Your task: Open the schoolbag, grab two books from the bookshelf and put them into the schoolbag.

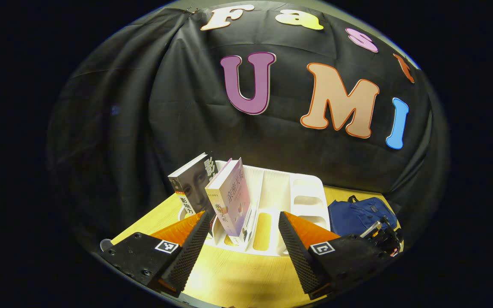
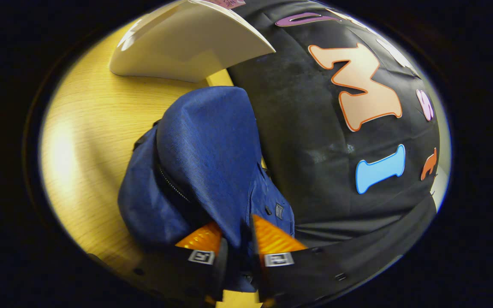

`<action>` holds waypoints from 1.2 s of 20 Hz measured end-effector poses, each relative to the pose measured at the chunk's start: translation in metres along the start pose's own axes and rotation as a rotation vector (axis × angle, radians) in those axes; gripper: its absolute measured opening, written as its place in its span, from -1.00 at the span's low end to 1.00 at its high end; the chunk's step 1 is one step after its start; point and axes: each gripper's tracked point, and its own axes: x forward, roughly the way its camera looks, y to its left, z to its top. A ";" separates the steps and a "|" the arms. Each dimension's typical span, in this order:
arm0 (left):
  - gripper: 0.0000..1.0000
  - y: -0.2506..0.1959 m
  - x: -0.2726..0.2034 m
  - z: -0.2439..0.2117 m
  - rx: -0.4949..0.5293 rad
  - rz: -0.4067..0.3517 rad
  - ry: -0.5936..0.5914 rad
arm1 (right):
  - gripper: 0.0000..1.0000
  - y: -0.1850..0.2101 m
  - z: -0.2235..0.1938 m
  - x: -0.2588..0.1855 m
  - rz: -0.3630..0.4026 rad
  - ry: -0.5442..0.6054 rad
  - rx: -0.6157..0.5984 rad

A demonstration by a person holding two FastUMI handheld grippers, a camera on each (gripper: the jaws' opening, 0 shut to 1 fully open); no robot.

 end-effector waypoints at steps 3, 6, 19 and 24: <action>0.91 0.004 0.002 0.000 0.014 0.011 0.010 | -0.85 -0.001 0.002 0.001 -0.015 0.005 0.010; 0.90 0.012 0.007 0.004 0.042 0.027 0.012 | -0.87 -0.016 0.004 -0.001 -0.043 0.009 0.074; 0.92 0.049 0.064 0.014 0.052 0.021 0.097 | -0.88 -0.082 0.004 -0.023 -0.124 0.050 0.244; 0.90 0.059 0.091 0.015 0.062 -0.006 0.151 | -0.89 -0.094 0.003 -0.039 -0.141 0.081 0.300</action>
